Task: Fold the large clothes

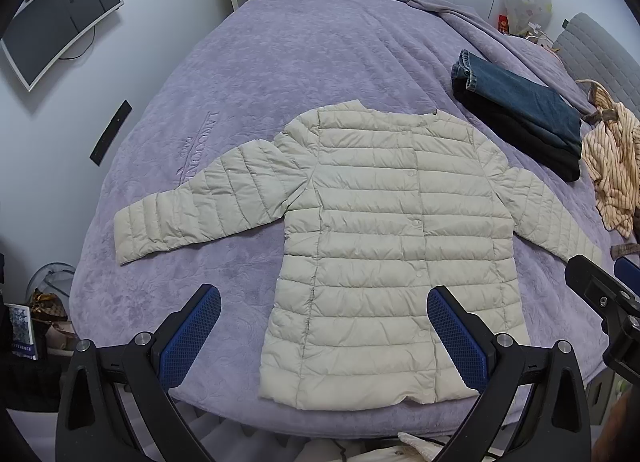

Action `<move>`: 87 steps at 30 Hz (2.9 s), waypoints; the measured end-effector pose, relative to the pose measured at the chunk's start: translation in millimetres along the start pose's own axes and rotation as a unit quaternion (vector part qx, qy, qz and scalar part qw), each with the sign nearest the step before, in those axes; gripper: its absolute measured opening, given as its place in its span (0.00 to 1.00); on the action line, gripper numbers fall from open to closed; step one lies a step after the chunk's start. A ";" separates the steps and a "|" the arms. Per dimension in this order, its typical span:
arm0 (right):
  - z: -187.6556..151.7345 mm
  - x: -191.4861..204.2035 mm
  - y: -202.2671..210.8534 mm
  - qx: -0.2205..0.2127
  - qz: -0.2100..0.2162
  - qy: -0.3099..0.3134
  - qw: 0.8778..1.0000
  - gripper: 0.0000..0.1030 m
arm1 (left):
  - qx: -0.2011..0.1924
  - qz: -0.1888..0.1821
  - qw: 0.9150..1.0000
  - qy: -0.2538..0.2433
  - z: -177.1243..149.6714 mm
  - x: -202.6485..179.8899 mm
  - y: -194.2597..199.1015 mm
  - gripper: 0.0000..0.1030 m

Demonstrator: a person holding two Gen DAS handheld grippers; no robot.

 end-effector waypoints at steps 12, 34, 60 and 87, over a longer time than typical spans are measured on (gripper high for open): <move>0.1 0.1 -0.2 0.001 0.000 0.000 1.000 1.00 | 0.001 0.000 1.000 0.000 1.0 0.1 0.0 1.00; 0.4 0.4 -1.7 0.002 0.000 0.000 1.000 1.00 | 0.003 -0.002 1.000 0.001 0.7 0.8 -0.5 1.00; -9.0 31.3 -68.6 0.076 0.075 0.013 0.994 1.00 | 0.053 -0.028 0.993 0.101 -9.3 79.4 -64.0 1.00; 19.8 195.2 -248.4 0.108 0.125 0.140 0.976 0.72 | 0.008 -0.101 0.926 0.363 -25.6 303.5 -255.6 1.00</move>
Point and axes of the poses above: each gripper's, at about its wrist camera, not at the fingertips, and y roughly against the way its jaws point, x to its left, z to its top, the point moved 2 cm from there along -y, roughly the way its jaws point, and after that the axes turned 1 degree about y, right-handed, at the moved point
